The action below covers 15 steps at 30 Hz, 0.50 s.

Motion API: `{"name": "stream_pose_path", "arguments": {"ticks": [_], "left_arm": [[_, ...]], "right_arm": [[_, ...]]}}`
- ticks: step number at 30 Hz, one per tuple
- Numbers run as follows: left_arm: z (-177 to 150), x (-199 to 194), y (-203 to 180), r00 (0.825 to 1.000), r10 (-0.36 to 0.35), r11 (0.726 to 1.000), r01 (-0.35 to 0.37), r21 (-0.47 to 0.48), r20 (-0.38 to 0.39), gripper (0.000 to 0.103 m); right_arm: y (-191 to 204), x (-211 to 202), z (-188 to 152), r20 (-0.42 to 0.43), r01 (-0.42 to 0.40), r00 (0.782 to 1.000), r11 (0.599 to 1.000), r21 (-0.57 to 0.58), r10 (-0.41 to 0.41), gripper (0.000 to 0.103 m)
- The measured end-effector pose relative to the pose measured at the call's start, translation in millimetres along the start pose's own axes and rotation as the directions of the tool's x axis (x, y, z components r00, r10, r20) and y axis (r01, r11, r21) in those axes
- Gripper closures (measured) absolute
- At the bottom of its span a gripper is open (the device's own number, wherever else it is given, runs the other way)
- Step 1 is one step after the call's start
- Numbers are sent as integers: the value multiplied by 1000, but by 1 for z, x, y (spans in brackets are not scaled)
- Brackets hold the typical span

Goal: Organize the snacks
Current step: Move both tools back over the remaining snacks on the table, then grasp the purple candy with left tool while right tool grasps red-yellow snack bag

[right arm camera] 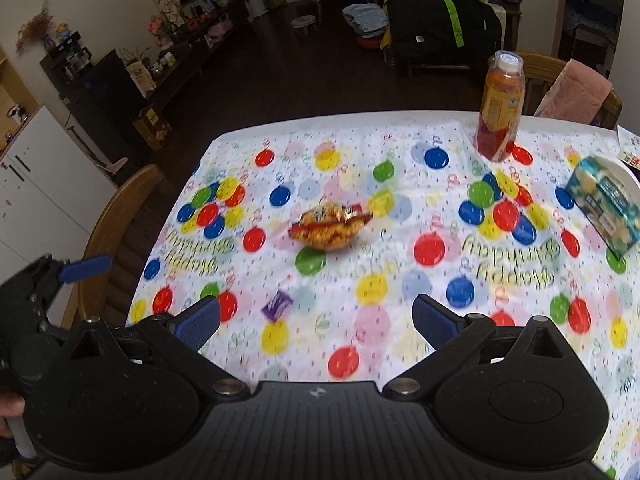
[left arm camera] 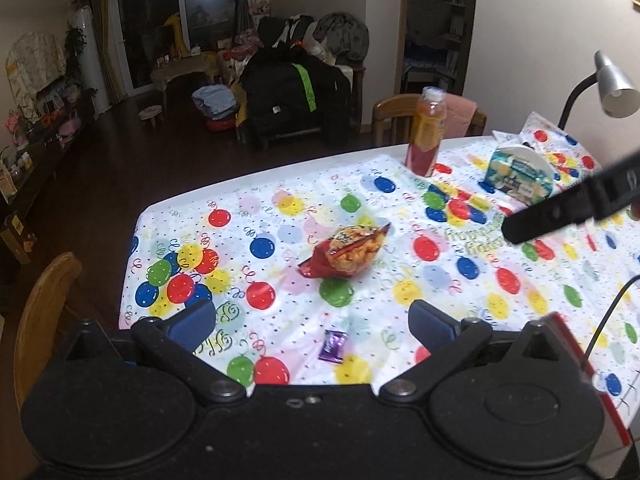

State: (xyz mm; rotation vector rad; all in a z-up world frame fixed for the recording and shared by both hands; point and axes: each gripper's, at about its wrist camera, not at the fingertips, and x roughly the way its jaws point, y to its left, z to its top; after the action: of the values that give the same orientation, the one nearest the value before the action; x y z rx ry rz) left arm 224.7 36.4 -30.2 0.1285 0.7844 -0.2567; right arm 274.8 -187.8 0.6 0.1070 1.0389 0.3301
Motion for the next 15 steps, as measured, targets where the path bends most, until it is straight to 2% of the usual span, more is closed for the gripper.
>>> {"name": "stream_pose_path", "arguments": {"ticks": [8, 15], "left_arm": [[8, 45, 2, 999, -10, 999, 12, 44, -51, 1], [6, 87, 2, 993, -36, 998, 42, 46, -115, 1]], "right_arm": [[-11, 52, 45, -61, 22, 998, 997, 71, -18, 0], [-30, 111, 67, -109, 28, 994, 983, 182, -8, 0]]}}
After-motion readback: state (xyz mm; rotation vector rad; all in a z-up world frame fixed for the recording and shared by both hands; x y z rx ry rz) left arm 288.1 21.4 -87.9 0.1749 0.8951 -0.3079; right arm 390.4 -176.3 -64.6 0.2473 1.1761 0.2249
